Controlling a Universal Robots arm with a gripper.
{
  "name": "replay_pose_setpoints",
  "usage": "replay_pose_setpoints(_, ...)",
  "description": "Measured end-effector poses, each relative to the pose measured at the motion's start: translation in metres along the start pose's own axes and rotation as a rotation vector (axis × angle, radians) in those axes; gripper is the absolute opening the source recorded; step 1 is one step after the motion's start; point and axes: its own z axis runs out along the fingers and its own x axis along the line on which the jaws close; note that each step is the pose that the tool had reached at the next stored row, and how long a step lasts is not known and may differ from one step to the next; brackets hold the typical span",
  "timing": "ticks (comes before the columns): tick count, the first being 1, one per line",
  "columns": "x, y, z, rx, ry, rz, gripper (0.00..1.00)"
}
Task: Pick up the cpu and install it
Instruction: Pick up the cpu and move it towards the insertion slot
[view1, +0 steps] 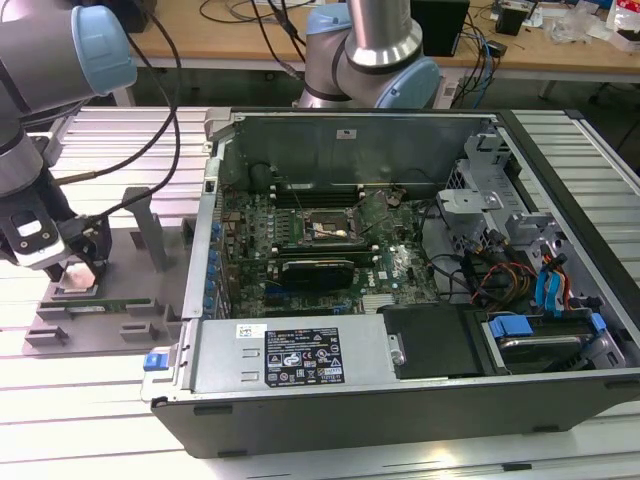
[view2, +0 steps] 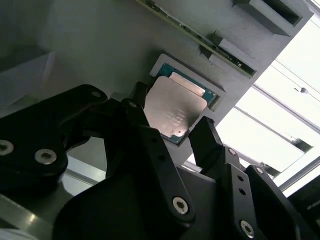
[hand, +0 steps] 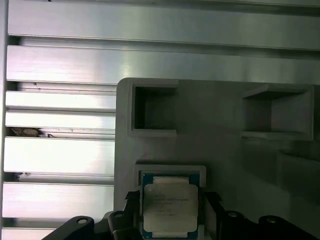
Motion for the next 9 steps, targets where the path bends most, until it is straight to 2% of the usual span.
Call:
replay_pose_setpoints(2,0.0010,-0.0004,0.0018,-0.0003,-0.0004,0.000,0.62)
replay_pose_setpoints(4,0.0011,-0.0008,0.0034,0.0045,0.0003,-0.001,0.62)
replay_pose_setpoints(9,0.0018,-0.0005,0.0057,0.0045,0.0001,-0.001,0.62)
